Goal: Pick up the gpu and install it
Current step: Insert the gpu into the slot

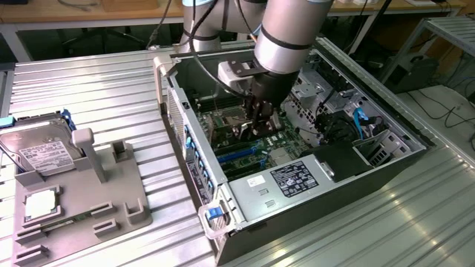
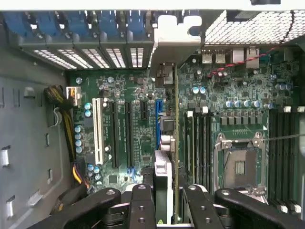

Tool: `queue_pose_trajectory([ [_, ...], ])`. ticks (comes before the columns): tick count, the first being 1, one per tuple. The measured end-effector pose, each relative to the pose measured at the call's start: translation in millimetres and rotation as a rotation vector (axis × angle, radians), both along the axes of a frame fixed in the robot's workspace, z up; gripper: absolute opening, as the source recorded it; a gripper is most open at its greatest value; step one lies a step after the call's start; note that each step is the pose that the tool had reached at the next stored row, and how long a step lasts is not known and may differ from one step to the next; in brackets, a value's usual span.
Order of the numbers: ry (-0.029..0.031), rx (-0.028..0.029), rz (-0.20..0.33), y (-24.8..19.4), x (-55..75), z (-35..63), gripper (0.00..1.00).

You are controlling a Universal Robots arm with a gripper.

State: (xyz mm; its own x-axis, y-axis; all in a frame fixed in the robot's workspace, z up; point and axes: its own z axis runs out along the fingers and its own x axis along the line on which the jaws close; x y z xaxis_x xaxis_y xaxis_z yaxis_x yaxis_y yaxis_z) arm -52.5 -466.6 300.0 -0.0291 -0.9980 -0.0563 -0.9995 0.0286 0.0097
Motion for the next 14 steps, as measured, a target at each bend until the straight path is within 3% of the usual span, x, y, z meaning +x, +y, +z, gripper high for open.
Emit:
queue_pose_trajectory([
  [1, 0.0000, 0.0000, 0.000, -0.1, -4.1, -14.6, 0.28],
  [2, 0.0001, 0.0000, 0.000, -1.2, -4.3, -22.5, 0.28],
  [7, 0.0000, 0.0000, 0.000, -0.9, -13.2, -29.0, 0.28],
  [8, 0.0000, 0.0001, 0.000, 0.1, -13.7, -31.9, 0.28],
  [9, 0.0000, -0.0001, 0.000, 5.3, -15.4, -38.0, 0.28],
  [14, 0.0002, -0.0001, 0.000, 5.4, -17.6, -46.7, 0.28],
])
